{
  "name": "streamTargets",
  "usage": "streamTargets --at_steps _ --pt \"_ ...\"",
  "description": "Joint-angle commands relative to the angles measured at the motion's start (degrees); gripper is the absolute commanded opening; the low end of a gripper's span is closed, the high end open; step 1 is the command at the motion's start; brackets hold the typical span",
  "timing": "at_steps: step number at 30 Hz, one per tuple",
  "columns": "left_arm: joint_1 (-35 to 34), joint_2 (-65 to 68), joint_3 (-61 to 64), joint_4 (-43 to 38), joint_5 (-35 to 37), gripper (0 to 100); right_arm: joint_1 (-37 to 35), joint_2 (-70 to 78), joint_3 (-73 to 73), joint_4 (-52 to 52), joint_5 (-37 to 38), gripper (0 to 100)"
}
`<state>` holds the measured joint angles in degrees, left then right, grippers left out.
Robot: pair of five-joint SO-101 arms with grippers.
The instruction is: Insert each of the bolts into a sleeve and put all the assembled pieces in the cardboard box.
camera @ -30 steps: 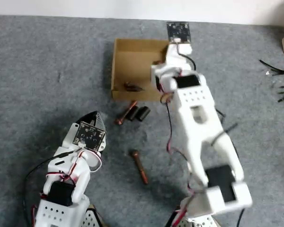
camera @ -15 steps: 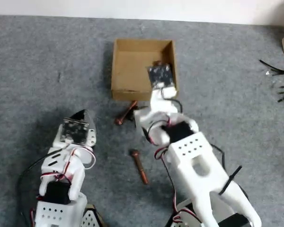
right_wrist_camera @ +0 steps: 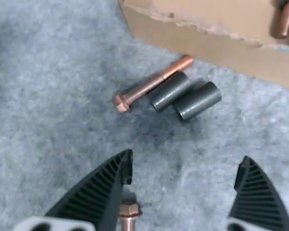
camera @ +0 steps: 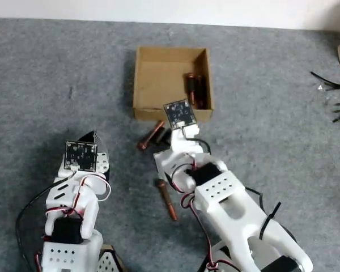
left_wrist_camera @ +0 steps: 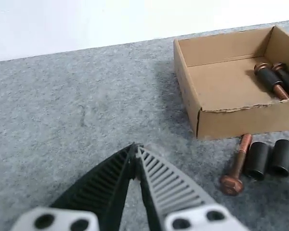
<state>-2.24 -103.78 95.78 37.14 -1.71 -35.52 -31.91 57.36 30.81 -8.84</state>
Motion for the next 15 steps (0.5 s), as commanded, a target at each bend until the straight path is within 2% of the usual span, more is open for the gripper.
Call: streamTargets --at_steps 1,4,6,9,15 --pt "-0.31 -0.66 -1.54 -1.41 0.44 1 -0.75 -1.54 1.1 -7.16 0.44 30.6" --pt "-0.31 -0.66 -1.45 -1.49 0.44 1 -0.75 -1.45 2.07 -11.82 0.18 30.6" --pt "-0.31 -0.66 -1.54 -1.49 0.44 1 -0.48 -1.45 2.07 -13.23 -2.64 30.6" --pt "-0.31 -0.66 -1.54 -1.49 0.44 1 0.22 -1.36 1.98 -13.58 -6.07 30.6" --pt "-0.31 -0.66 -1.45 -1.49 0.44 1 1.98 -0.66 1.54 -13.49 -6.51 30.6"
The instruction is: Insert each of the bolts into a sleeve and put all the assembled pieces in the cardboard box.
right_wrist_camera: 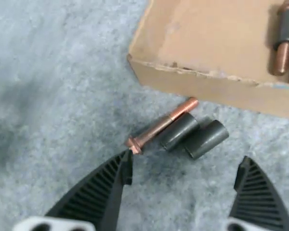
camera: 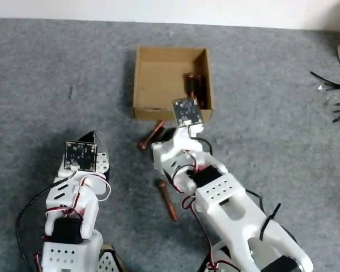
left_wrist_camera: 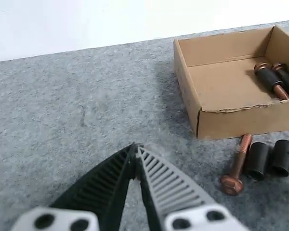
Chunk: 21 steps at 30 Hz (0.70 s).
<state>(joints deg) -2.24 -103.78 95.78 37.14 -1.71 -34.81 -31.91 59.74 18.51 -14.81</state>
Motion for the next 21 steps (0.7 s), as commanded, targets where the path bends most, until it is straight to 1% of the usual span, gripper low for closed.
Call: streamTargets --at_steps 1,8,15,21 --pt "-0.31 -0.66 -1.45 -1.49 0.44 1 1.27 0.66 -0.84 -1.1 -0.53 30.6" --pt "-0.22 -0.66 -1.36 -1.49 0.44 1 2.59 16.13 -8.22 -1.1 -0.44 30.6" --pt "-0.22 -0.66 -1.36 -1.49 0.44 1 5.49 22.64 -12.53 -1.1 -0.53 30.6" --pt "-0.22 -0.66 -1.54 -1.49 0.44 1 5.41 28.18 -15.43 -1.1 -0.53 30.6"
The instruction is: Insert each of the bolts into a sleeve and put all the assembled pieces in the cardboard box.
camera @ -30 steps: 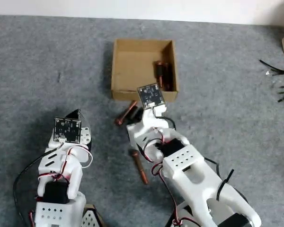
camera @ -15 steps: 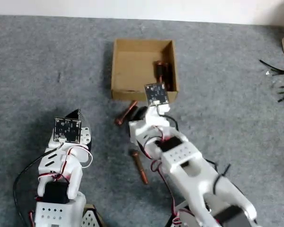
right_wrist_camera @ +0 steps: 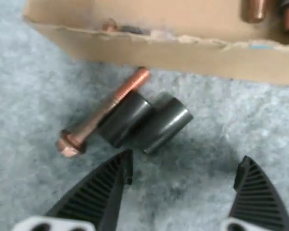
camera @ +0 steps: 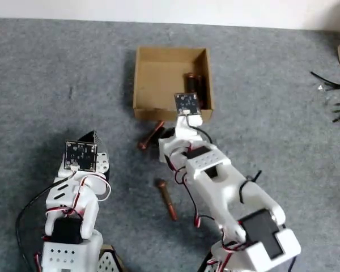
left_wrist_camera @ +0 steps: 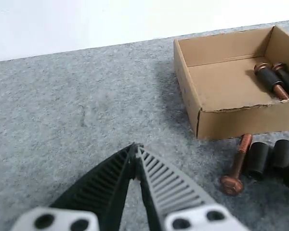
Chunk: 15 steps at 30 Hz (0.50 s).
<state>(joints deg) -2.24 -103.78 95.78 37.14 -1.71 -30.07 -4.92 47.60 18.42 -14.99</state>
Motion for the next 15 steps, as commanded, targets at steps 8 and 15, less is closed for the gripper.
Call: streamTargets --at_steps 8,15 --pt "-0.22 -0.66 -1.54 -1.49 0.44 1 0.66 6.81 -7.08 -0.92 -0.35 30.6" --pt "1.1 -0.66 -1.54 -1.32 0.35 1 0.75 8.13 -8.4 -0.92 -0.35 30.6"
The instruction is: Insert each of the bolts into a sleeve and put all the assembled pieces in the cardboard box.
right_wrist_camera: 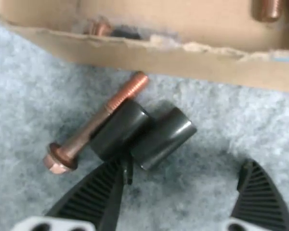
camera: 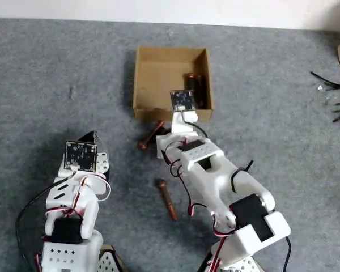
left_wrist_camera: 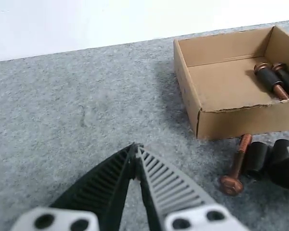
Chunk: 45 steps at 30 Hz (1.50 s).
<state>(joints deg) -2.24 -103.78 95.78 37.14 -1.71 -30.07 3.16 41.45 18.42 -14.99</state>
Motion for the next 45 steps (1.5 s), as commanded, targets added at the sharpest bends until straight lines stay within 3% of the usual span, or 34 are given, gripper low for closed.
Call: streamTargets --at_steps 1,4,10,25,37,45 --pt "1.1 -0.66 -1.54 -1.32 0.35 1 0.75 0.04 -2.86 -0.92 -0.35 30.6" --pt "1.27 -0.66 -1.54 -1.32 0.35 1 1.45 0.13 -3.91 -0.92 -0.53 30.6" --pt "1.27 -0.66 -1.54 -1.32 0.35 1 3.3 0.13 -5.23 -1.1 -8.18 30.6" --pt "1.27 -0.66 -1.63 -1.32 0.35 1 3.91 4.79 -7.34 -0.92 -8.44 30.6" --pt "1.19 -0.66 -1.63 -1.32 0.35 1 3.91 14.11 -23.08 19.3 -8.53 30.1" --pt "1.19 -0.66 -1.54 -1.41 0.35 1 5.85 14.02 -23.08 21.05 -8.53 16.6"
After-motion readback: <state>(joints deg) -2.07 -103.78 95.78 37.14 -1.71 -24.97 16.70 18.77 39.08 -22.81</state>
